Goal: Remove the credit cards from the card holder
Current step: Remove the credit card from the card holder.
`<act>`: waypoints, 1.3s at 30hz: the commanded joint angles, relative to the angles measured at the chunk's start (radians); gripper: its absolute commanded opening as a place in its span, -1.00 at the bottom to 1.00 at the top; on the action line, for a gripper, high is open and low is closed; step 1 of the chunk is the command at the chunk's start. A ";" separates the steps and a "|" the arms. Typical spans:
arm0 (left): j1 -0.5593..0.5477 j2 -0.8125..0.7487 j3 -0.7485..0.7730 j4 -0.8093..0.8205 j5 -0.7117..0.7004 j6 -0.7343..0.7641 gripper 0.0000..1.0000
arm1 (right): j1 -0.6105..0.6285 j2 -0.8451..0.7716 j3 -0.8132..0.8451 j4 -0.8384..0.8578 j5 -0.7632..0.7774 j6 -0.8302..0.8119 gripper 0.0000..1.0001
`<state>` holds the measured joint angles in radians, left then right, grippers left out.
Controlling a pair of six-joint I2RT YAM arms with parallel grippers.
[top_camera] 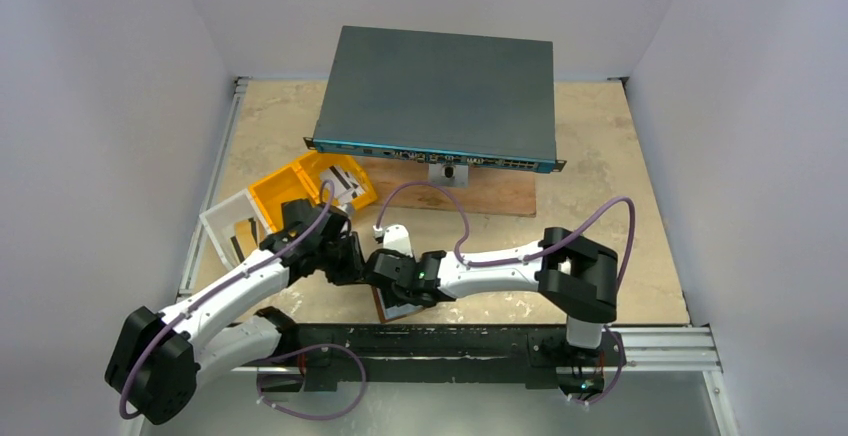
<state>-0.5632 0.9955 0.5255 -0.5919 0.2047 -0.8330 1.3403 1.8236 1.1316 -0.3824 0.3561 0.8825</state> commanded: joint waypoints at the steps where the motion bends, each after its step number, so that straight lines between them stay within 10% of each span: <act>1: 0.006 0.018 -0.001 0.049 0.058 0.042 -0.62 | -0.007 0.036 -0.074 0.043 -0.093 0.063 -0.26; 18: -0.061 0.155 0.038 0.139 0.130 0.060 -0.83 | -0.069 -0.069 -0.234 0.262 -0.186 0.120 -1.00; 39: -0.130 0.326 0.069 0.209 0.074 0.031 -1.00 | -0.183 -0.342 -0.534 0.604 -0.261 0.237 -1.00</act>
<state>-0.6827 1.3075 0.5701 -0.4072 0.3061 -0.8028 1.1641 1.5211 0.6231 0.1158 0.1196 1.0920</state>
